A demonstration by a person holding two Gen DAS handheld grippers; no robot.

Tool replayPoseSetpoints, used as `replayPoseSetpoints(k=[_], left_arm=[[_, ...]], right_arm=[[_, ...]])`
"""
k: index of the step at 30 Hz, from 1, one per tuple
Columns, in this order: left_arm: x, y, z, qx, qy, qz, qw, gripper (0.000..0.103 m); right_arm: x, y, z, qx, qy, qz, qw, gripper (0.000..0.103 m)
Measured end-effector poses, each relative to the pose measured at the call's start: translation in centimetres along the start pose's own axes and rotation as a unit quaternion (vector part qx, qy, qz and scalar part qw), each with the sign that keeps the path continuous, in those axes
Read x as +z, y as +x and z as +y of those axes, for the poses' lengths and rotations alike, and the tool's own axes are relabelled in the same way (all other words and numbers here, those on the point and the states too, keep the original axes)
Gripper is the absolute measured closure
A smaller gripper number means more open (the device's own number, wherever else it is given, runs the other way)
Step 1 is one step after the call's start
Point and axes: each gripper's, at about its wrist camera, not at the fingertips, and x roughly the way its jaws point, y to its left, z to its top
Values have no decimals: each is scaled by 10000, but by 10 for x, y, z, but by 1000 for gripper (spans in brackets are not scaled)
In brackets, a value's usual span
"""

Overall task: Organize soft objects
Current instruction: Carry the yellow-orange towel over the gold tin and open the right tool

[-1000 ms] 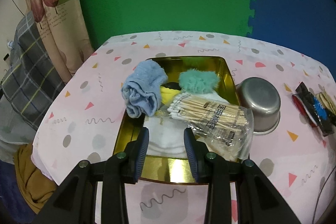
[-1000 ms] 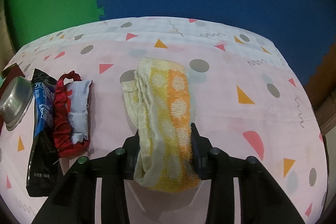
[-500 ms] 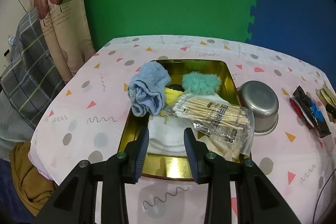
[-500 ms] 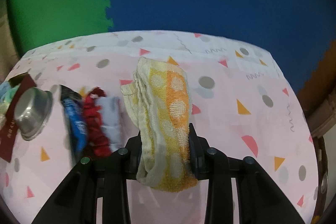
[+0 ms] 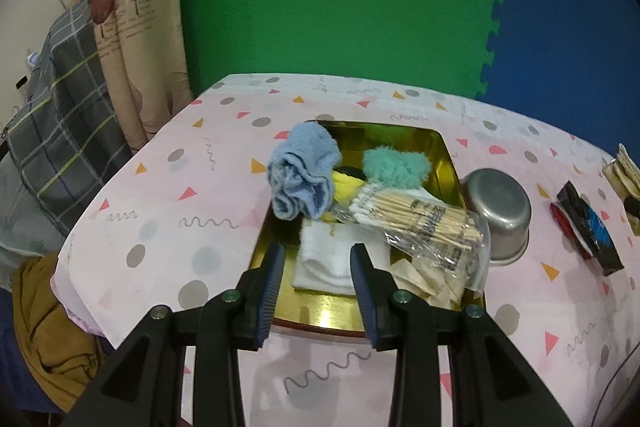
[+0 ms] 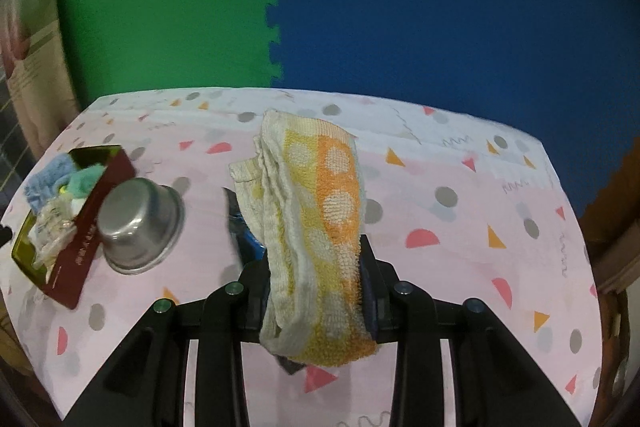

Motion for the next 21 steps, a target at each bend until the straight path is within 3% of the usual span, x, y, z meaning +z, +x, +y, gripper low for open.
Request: replayPoseSetpoints(k=[11,21], left_arm=[[1,3,16,-2,-290,96,9995,68],[0,7,24,43,-390,167,9991,68]], right_arm=[[4,1,49,440,-286,90,9986,71],[14,8,126,1024,-788,169,9915,71]])
